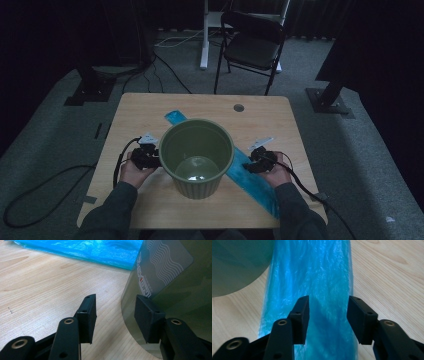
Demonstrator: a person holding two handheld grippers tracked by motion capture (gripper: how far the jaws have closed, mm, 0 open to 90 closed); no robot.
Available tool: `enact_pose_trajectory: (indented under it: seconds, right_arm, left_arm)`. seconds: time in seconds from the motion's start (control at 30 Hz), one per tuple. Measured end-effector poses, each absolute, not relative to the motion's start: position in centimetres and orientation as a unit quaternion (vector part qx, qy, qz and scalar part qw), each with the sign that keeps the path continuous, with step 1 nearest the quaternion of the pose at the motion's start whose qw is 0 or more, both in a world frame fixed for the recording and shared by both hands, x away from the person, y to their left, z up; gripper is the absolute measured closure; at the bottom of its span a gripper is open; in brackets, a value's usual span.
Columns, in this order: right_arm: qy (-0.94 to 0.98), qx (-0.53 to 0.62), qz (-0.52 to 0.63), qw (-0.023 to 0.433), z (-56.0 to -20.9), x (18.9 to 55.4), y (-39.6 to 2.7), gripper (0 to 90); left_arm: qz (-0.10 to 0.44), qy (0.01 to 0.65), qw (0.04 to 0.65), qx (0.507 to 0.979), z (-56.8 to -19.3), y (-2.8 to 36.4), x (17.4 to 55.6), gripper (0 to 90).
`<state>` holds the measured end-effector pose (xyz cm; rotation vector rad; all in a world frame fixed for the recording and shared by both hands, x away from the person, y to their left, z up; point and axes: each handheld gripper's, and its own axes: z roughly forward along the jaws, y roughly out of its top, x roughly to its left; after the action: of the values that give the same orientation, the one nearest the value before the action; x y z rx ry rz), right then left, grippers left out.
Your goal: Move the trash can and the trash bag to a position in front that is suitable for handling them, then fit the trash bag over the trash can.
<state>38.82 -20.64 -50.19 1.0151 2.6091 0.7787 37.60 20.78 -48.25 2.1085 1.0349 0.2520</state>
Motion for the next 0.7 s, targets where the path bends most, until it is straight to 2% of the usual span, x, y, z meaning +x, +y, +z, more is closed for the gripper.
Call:
enact_pose_trajectory:
  seconds: [0.37,0.7]
  right_arm:
    - [0.881,0.363,0.279,0.116,-50.4,39.8,-20.8,41.8]
    - [0.879,0.377,0.268,0.115,-51.4,40.4,-20.9,41.6]
  left_arm:
    - [0.083,0.403,0.384,0.827,-48.5,21.2,37.6,54.1]
    - [0.08,0.412,0.393,0.818,-48.5,22.0,37.8,53.1]
